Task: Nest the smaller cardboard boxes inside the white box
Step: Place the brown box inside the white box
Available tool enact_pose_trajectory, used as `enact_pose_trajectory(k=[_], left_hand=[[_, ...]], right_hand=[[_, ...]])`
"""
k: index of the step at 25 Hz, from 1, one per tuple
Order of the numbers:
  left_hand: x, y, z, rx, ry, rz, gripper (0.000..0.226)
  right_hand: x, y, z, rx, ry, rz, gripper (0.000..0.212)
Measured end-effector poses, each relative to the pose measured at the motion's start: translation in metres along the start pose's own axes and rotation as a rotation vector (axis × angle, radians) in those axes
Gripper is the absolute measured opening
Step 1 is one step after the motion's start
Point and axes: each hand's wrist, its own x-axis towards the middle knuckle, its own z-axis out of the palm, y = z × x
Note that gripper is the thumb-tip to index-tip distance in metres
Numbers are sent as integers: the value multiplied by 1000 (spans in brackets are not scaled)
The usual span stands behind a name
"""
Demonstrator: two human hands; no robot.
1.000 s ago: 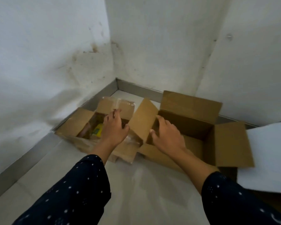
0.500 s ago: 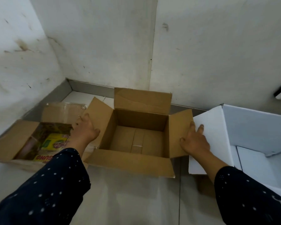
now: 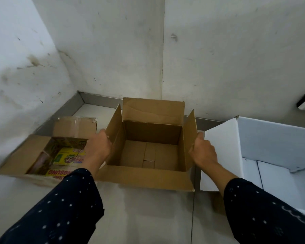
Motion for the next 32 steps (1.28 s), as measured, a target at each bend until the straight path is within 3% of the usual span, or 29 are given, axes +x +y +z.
enact_pose_trajectory(k=[9,17,25,32], left_hand=[[-44,84,-116,-34,254,68,18],[-103,215,-204,-61,465,183,23],[-166,347,-174,-227,384,321,26],[-190,410,-106,-300,277,311,25]], right_hand=[[-3,11,-140,38,152,-121,36],[-30,87,-296,37,380,-154,37],[-61,227,-386,-92,409,-8,36],[-63,334,-348,-5,234,134,47]])
